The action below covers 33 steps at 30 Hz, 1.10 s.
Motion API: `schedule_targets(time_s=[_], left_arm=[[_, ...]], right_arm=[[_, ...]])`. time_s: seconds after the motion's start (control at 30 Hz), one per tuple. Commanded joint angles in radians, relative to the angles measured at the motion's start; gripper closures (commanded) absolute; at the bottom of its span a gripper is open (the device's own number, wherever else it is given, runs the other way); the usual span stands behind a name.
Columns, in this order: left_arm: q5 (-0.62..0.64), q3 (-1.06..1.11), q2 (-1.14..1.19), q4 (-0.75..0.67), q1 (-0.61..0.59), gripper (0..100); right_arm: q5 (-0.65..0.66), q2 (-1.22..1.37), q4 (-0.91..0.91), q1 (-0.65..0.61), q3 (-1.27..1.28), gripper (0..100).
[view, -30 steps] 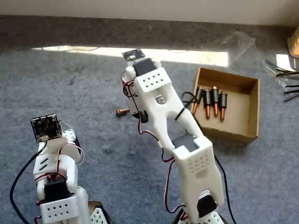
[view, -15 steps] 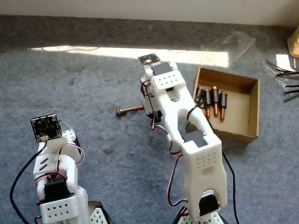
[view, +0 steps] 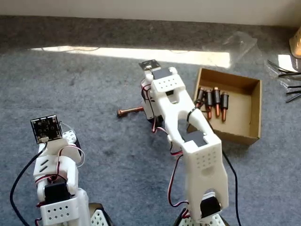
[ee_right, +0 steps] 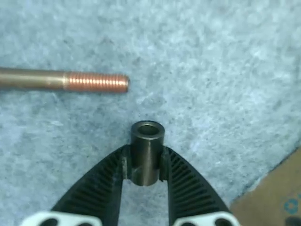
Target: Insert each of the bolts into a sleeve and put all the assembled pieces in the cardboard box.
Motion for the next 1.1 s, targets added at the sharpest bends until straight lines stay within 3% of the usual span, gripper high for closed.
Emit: schedule_targets(time_s=[0.0,0.83,1.07], left_arm=[[-0.008,0.021,-0.005,-0.002,-0.005,98],[-0.008,0.021,-0.005,-0.002,-0.005,98],[-0.008,0.021,-0.005,-0.002,-0.005,98]], right_arm=[[0.009,-0.001,-0.015,0.008,-0.007,98.9],[0.009,0.004,0.033,-0.018,-0.001,98.7],[0.009,0.004,0.031,-0.041,-0.001,90.3]])
